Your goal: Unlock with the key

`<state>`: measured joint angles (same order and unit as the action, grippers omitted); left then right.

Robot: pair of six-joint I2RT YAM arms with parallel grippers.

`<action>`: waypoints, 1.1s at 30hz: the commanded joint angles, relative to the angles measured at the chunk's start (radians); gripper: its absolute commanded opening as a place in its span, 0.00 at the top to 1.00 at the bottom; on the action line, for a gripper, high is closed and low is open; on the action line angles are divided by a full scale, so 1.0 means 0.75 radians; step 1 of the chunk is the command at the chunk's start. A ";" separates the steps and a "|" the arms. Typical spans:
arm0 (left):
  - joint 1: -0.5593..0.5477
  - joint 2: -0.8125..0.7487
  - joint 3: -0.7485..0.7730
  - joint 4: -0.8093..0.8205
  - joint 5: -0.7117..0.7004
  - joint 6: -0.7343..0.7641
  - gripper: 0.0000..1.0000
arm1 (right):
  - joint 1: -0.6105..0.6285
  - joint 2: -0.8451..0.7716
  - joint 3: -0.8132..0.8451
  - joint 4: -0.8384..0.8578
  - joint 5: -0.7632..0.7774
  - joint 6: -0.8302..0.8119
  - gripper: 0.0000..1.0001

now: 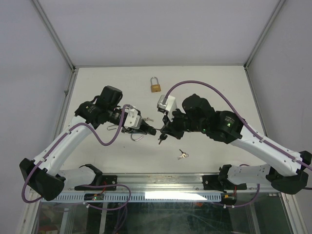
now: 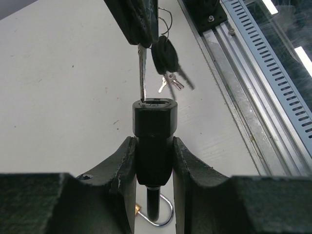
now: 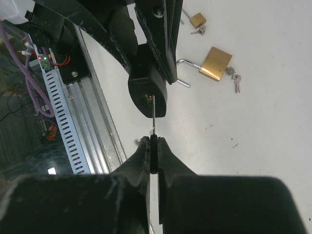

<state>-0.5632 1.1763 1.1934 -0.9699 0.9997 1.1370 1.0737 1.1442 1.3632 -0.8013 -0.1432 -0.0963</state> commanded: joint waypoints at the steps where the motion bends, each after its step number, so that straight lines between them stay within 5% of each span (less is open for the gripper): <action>1: -0.014 -0.020 0.073 0.050 0.102 0.005 1.00 | 0.008 -0.062 0.021 0.121 -0.039 -0.009 1.00; 33: -0.043 -0.007 0.071 0.074 0.141 -0.033 1.00 | 0.010 -0.011 -0.001 0.054 -0.090 -0.087 1.00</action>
<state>-0.5774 1.1893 1.1938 -0.9737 1.0016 1.1290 1.0740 1.1305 1.3441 -0.8112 -0.1986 -0.1410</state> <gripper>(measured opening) 0.272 0.028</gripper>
